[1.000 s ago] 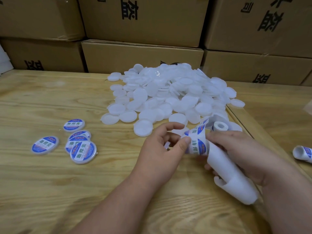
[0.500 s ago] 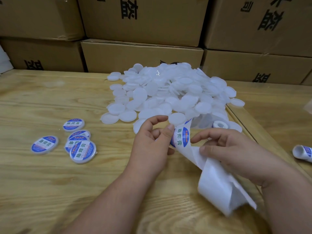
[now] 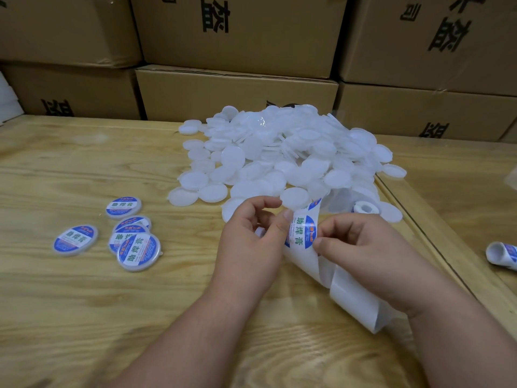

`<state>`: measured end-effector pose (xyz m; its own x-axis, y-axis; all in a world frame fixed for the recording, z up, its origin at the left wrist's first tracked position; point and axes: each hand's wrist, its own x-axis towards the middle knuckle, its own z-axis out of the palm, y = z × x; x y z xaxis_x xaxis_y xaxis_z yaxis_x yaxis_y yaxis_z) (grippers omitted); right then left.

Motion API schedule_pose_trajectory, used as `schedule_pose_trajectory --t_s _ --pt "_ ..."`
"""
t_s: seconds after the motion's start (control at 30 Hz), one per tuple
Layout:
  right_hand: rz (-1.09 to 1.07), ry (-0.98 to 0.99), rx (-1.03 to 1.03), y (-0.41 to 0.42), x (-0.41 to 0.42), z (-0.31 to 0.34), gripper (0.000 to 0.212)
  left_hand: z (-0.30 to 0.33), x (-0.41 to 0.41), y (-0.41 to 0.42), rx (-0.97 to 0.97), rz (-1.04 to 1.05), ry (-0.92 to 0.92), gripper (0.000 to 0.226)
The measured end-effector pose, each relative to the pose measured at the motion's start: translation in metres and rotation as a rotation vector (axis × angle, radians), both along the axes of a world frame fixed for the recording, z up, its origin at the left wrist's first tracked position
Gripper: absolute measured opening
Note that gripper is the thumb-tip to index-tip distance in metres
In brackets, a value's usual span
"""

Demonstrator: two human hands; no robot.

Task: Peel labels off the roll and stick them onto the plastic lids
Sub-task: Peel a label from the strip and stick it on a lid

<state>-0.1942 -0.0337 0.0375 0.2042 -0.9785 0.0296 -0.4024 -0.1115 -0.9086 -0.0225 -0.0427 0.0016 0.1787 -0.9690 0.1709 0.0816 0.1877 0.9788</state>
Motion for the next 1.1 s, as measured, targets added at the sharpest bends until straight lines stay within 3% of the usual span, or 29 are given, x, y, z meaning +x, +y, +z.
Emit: schedule_pose_trajectory --t_s 0.33,0.83,1.1 --pt "-0.062 -0.121 -0.019 -0.004 0.003 -0.004 0.016 0.005 0.010 0.004 -0.337 -0.043 -0.474 0.009" --pt "-0.002 -0.108 -0.120 -0.007 0.001 -0.009 0.005 0.005 0.012 0.005 -0.211 -0.098 -0.458 0.005" --pt "-0.063 -0.023 -0.152 -0.009 -0.003 -0.011 0.016 0.002 0.014 0.003 -0.127 -0.052 -0.389 0.015"
